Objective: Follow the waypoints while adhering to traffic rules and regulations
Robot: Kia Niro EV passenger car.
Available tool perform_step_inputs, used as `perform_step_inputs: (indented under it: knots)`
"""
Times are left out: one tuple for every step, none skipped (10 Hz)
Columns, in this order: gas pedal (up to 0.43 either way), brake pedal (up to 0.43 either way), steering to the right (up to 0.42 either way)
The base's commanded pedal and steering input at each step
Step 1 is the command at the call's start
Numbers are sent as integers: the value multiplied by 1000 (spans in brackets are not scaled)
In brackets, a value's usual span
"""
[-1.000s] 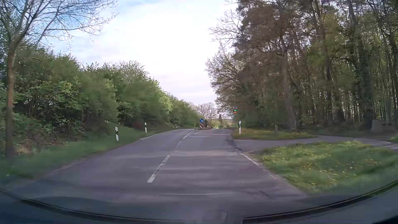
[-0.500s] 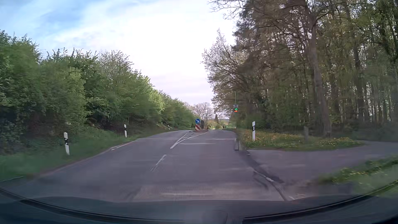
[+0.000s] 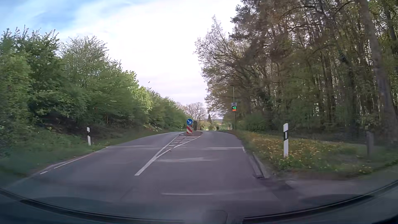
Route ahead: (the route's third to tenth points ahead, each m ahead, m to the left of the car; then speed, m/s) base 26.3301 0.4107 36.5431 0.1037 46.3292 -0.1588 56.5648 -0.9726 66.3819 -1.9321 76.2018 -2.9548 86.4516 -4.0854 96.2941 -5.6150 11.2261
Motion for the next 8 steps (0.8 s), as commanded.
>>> perform_step_inputs:
  knots:
    - [0, 12, 35]
    - [0, 12, 35]
    - [0, 12, 35]
    - [0, 12, 35]
    - [0, 12, 35]
    - [0, 12, 35]
    - [0, 12, 35]
    - [0, 6, 35]
